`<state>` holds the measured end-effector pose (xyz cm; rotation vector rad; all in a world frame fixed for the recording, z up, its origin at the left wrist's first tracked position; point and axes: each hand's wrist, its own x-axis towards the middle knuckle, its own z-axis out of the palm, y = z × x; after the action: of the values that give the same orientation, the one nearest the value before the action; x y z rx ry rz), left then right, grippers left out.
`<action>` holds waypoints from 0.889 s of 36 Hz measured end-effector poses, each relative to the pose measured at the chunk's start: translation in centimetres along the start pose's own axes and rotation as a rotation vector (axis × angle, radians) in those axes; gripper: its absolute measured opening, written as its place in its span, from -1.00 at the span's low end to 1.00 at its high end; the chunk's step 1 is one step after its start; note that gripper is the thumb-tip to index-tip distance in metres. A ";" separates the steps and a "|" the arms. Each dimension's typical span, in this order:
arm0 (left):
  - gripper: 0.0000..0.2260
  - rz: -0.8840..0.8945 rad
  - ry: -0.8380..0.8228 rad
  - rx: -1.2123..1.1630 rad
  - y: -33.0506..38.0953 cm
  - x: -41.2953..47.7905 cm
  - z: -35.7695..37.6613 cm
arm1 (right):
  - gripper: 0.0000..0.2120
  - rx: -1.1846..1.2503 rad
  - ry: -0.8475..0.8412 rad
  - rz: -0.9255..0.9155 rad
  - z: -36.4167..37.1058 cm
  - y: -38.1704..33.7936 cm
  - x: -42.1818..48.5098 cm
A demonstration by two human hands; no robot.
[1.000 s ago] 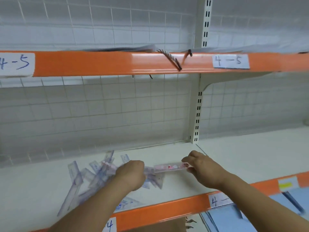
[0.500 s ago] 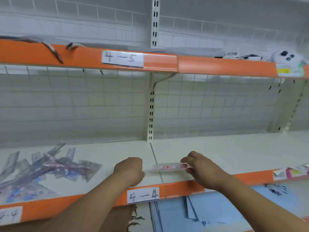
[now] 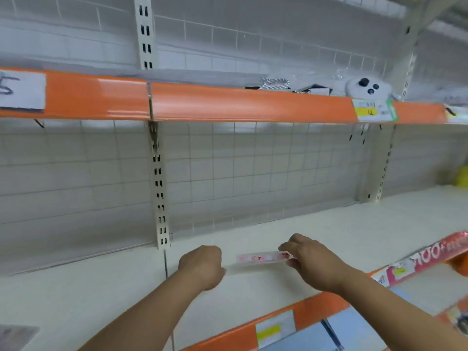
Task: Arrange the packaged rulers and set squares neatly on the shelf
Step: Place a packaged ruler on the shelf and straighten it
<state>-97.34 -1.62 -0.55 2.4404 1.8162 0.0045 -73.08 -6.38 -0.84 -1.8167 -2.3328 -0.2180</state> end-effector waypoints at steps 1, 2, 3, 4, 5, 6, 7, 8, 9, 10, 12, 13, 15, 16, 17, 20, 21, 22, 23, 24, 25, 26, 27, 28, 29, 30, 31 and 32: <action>-0.73 0.013 0.003 0.005 0.4 0.9 0.0 | -0.66 -0.003 0.010 0.011 0.0 0.7 0.4; -0.74 0.024 0.007 0.011 0.8 1.7 -0.1 | -0.67 -0.001 0.022 0.022 0.0 1.4 0.7; -0.74 0.033 0.010 0.015 1.1 2.5 -0.1 | -0.67 0.007 0.034 0.036 0.1 2.0 1.0; -0.74 0.039 0.014 0.018 1.4 3.3 -0.1 | -0.68 0.016 0.044 0.047 0.2 2.6 1.2; -0.74 0.044 0.016 0.020 1.7 4.0 -0.1 | -0.68 0.024 0.048 0.057 0.4 3.1 1.4; -0.74 0.050 0.015 0.026 2.0 4.6 -0.1 | -0.68 0.025 0.043 0.062 0.6 3.5 1.7; -0.74 0.055 0.011 0.032 2.3 5.2 0.0 | -0.68 0.023 0.033 0.063 0.8 4.0 1.9; -0.74 0.058 0.006 0.036 2.6 5.7 0.0 | -0.68 0.020 0.025 0.063 1.0 4.4 2.2; -0.75 0.060 0.002 0.038 2.9 6.2 0.1 | -0.68 0.020 0.021 0.062 1.2 4.9 2.5; -0.75 0.060 0.000 0.039 3.2 6.8 0.2 | -0.68 0.024 0.022 0.061 1.4 5.4 2.8; -0.77 0.057 0.000 0.042 3.7 7.9 0.4 | -0.68 0.034 0.027 0.060 1.7 6.4 3.5; -0.78 0.052 -0.001 0.042 4.0 8.4 0.5 | -0.68 0.035 0.026 0.059 2.0 6.9 3.8; -0.78 0.038 -0.002 0.044 4.6 9.2 0.8 | -0.68 0.041 0.017 0.047 2.5 8.0 4.6; -0.78 0.031 -0.004 0.044 4.9 9.6 0.9 | -0.68 0.043 0.011 0.039 2.7 8.6 4.9; -0.77 0.025 -0.005 0.043 5.2 10.0 1.0 | -0.68 0.045 0.005 0.032 3.0 9.2 5.3; -0.77 -0.009 -0.008 0.041 6.3 10.9 1.3 | -0.69 0.043 -0.006 0.002 3.7 11.4 6.4; -0.78 -0.025 -0.008 0.038 6.8 11.2 1.4 | -0.70 0.049 -0.011 -0.007 3.8 12.2 6.8; -0.79 -0.043 -0.006 0.034 7.2 11.5 1.5 | -0.70 0.056 -0.018 -0.018 3.9 13.0 7.1; -0.80 -0.066 -0.004 0.027 7.9 11.9 1.6 | -0.71 0.063 -0.025 -0.036 4.1 14.1 7.5; -0.80 -0.083 -0.005 0.021 8.2 12.0 1.6 | -0.71 0.067 -0.032 -0.047 4.2 14.7 7.8; -0.79 -0.096 -0.007 0.017 8.5 12.2 1.6 | -0.72 0.070 -0.041 -0.052 4.2 15.2 8.0; -0.78 -0.112 -0.009 0.015 9.1 12.4 1.7 | -0.73 0.077 -0.046 -0.063 4.3 16.1 8.3; -0.76 -0.130 -0.008 0.014 9.8 12.6 1.8 | -0.74 0.084 -0.051 -0.076 4.4 17.0 8.6; -0.75 -0.146 -0.005 0.010 10.5 12.8 1.9 | -0.75 0.089 -0.055 -0.087 4.5 17.9 8.9; -0.75 -0.164 -0.001 0.005 11.2 13.0 1.9 | -0.77 0.090 -0.061 -0.095 4.7 18.8 9.3; -0.74 -0.182 0.002 -0.001 11.9 13.1 2.0 | -0.78 0.093 -0.067 -0.104 4.9 19.7 9.7; -0.74 -0.200 0.004 -0.006 12.5 13.2 2.2 | -0.79 0.096 -0.078 -0.111 5.2 20.5 10.0; -0.73 -0.216 0.003 -0.010 13.1 13.3 2.4 | -0.79 0.100 -0.090 -0.119 5.5 21.2 10.3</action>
<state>-80.83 7.20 -2.66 2.2259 2.0644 0.0010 -55.24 9.77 -3.70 -1.6768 -2.4681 -0.0346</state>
